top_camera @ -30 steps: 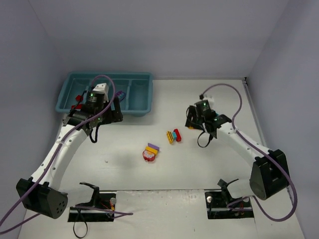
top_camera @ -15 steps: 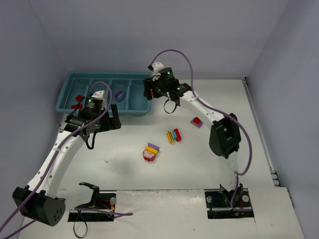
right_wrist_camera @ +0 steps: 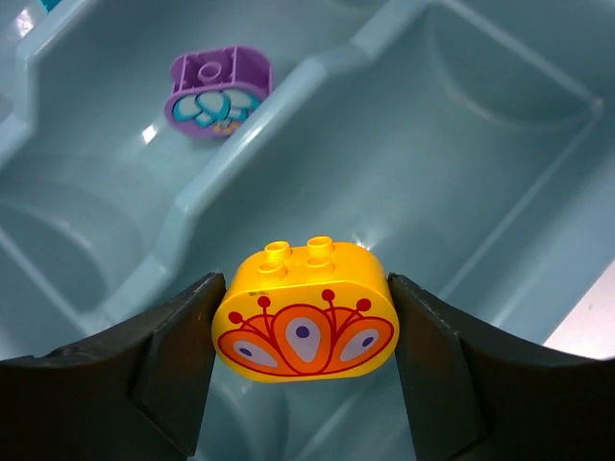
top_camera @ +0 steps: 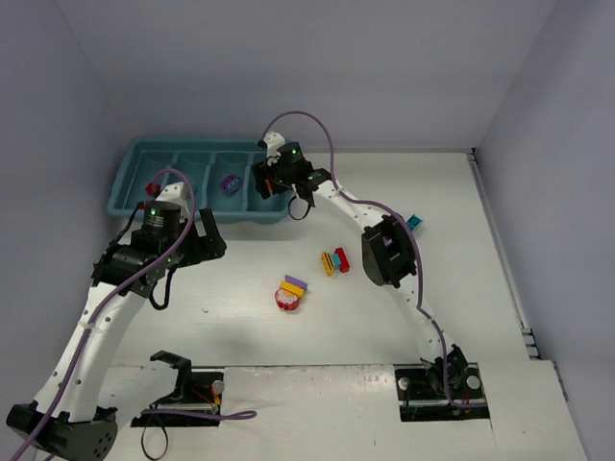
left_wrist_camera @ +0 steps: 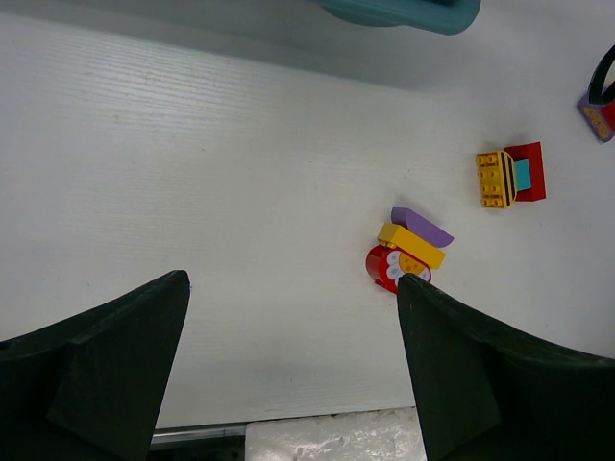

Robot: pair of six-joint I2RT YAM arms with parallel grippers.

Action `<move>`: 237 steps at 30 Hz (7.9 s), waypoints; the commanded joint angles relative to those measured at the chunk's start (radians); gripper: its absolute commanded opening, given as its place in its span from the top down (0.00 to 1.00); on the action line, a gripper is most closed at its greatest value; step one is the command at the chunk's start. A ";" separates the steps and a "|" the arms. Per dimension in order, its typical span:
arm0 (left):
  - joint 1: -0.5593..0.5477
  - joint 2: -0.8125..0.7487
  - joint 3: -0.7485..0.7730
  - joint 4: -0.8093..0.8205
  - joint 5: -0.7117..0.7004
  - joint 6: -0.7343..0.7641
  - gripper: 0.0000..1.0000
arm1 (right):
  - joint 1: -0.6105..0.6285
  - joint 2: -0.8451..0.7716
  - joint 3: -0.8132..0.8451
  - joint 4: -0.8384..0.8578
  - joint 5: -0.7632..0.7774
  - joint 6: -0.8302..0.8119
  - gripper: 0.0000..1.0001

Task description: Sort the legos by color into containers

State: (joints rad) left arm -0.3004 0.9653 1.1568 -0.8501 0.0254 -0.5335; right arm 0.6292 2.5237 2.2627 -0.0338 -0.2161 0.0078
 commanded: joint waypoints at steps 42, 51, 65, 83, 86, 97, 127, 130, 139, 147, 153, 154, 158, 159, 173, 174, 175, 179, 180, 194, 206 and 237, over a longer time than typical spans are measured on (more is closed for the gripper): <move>-0.006 0.082 -0.011 0.091 0.036 -0.003 0.18 | -0.522 -0.671 -1.008 -0.087 0.572 0.643 0.30; -0.008 0.084 -0.005 0.089 0.039 -0.003 0.18 | -0.530 -0.631 -1.022 -0.087 0.503 0.623 0.63; -0.008 0.113 0.073 0.215 0.209 -0.008 0.18 | -0.284 -0.966 -1.069 0.113 0.233 0.201 1.00; -0.066 0.269 0.336 0.261 0.590 -0.145 0.18 | 0.089 -1.181 -1.178 0.379 -0.322 -0.180 0.99; -0.091 0.288 0.343 0.214 0.588 -0.146 0.18 | 0.106 -1.177 -1.163 0.374 -0.342 -0.201 0.98; -0.170 0.328 0.314 0.171 0.519 -0.155 0.23 | 0.129 -1.169 -1.120 0.348 -0.396 -0.226 0.93; -0.134 0.408 0.305 0.154 0.302 0.004 0.95 | 0.122 -1.207 -1.166 0.316 -0.272 -0.213 0.29; -0.046 0.450 0.354 0.140 0.265 0.062 0.95 | 0.092 -1.252 -1.186 0.296 -0.209 -0.184 0.11; 0.182 0.674 0.553 0.284 -0.100 0.196 0.95 | 0.033 -1.393 -1.273 0.215 -0.037 -0.069 0.04; 0.296 1.082 0.923 0.316 -0.220 0.270 0.80 | 0.033 -1.490 -1.387 0.160 0.059 0.063 0.04; 0.351 1.302 1.170 0.295 -0.229 0.283 0.66 | 0.035 -1.467 -1.404 0.121 0.138 0.112 0.05; 0.351 1.325 1.188 0.299 -0.229 0.282 0.62 | 0.033 -1.459 -1.404 0.117 0.159 0.129 0.05; 0.353 1.340 1.186 0.327 -0.200 0.283 0.44 | 0.033 -1.412 -1.413 0.112 0.178 0.164 0.06; 0.353 1.336 1.183 0.327 -0.194 0.283 0.38 | 0.033 -1.387 -1.410 0.109 0.178 0.172 0.06; 0.266 0.922 0.807 0.293 -0.128 0.201 0.24 | -0.031 -1.278 -1.388 0.089 0.306 0.322 0.15; 0.251 0.855 0.772 0.284 -0.124 0.188 0.24 | -0.046 -1.272 -1.388 0.072 0.342 0.374 0.16; 0.235 0.818 0.691 0.273 -0.122 0.163 0.24 | -0.063 -1.266 -1.388 0.061 0.365 0.398 0.16; 0.140 0.600 0.479 0.283 -0.087 0.133 0.24 | -0.114 -1.209 -1.339 0.010 0.492 0.480 0.18; 0.103 0.570 0.445 0.273 -0.084 0.118 0.24 | -0.132 -1.192 -1.323 -0.007 0.529 0.506 0.19; 0.033 0.188 0.156 0.184 0.037 0.038 0.24 | -0.267 -0.786 -1.022 -0.207 0.627 0.761 0.30; 0.032 0.136 0.092 0.172 0.079 0.027 0.24 | -0.313 -0.635 -0.967 -0.209 0.612 0.808 0.46; -0.080 0.223 0.101 0.399 0.306 -0.059 0.24 | -0.299 -1.187 -1.170 0.264 -0.134 0.316 1.00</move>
State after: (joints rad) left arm -0.3485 1.1721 1.2228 -0.5812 0.2626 -0.5423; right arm 0.3233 1.4200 1.1168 0.0490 -0.0841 0.4397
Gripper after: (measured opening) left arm 0.761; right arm 0.344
